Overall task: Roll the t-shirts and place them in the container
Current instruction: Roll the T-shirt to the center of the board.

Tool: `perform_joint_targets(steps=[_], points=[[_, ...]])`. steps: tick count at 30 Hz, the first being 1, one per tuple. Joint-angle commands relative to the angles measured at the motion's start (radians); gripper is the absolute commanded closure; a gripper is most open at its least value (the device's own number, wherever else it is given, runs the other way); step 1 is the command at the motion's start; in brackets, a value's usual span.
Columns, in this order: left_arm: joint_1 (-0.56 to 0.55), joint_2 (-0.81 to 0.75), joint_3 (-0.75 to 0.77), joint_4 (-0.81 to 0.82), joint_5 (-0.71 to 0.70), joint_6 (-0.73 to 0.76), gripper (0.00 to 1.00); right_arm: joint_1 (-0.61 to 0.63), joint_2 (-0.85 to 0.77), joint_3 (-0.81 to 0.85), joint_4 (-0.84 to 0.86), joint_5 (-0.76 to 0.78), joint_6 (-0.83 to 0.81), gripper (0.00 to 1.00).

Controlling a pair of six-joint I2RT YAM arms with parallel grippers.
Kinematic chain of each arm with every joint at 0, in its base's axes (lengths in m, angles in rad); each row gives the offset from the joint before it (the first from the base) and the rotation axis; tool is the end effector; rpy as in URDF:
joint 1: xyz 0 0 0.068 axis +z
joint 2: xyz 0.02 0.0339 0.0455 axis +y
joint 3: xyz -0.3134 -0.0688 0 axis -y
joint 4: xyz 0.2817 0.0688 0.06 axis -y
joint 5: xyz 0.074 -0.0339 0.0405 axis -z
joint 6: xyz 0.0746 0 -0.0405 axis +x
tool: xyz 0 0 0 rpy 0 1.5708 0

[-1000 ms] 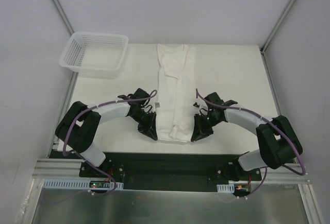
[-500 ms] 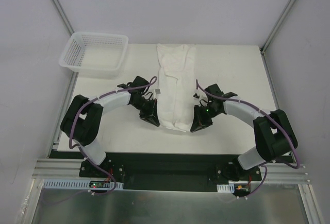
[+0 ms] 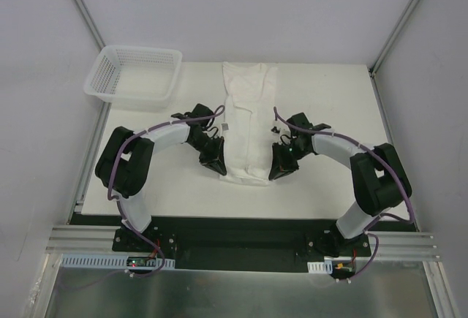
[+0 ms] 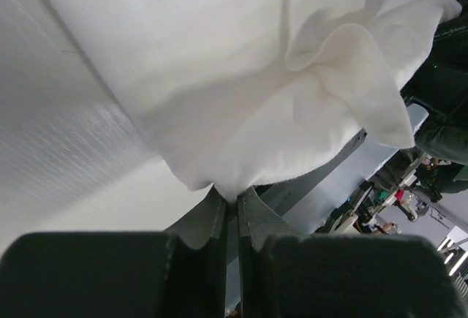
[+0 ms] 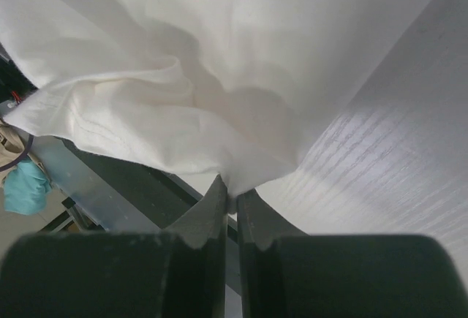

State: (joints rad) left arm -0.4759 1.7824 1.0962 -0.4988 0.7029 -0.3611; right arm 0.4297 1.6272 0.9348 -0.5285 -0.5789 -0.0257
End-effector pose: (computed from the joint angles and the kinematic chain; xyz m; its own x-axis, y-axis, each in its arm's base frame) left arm 0.3255 -0.2220 0.1665 -0.9703 0.1969 -0.1404 0.2383 0.6802 -0.6932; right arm 0.2917 0.1786 0.1646 -0.8404 -0.4088 -0.3559 -0.5410 0.6726 0.5050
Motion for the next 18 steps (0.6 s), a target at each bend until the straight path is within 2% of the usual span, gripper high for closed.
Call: perform_joint_targets(steps=[1,2,3,6,9,11,13,18], points=[[0.014,0.012,0.056,-0.067,-0.063,0.033,0.96,-0.017,0.025,0.077,0.004,0.037,-0.045,0.85],[0.019,-0.004,0.062,-0.079,-0.077,0.04,0.93,-0.022,0.023,0.113,0.002,0.042,-0.06,0.82],[0.025,-0.018,0.071,-0.09,-0.091,0.051,0.88,-0.035,0.02,0.136,-0.014,0.048,-0.071,0.74],[0.045,-0.107,0.087,-0.132,-0.154,0.115,0.79,-0.055,-0.006,0.229,-0.103,0.065,-0.172,0.61],[0.045,-0.198,0.065,-0.135,-0.152,0.201,0.68,-0.057,-0.047,0.28,-0.191,0.065,-0.333,0.57],[0.022,-0.251,0.035,-0.124,-0.152,0.302,0.65,-0.057,-0.081,0.262,-0.202,0.05,-0.438,0.55],[-0.007,-0.3,-0.011,-0.101,-0.158,0.425,0.59,-0.051,-0.098,0.236,-0.188,0.044,-0.474,0.55],[-0.18,-0.428,-0.181,0.112,-0.258,0.744,0.55,-0.013,-0.086,0.205,-0.145,0.007,-0.554,0.57]])
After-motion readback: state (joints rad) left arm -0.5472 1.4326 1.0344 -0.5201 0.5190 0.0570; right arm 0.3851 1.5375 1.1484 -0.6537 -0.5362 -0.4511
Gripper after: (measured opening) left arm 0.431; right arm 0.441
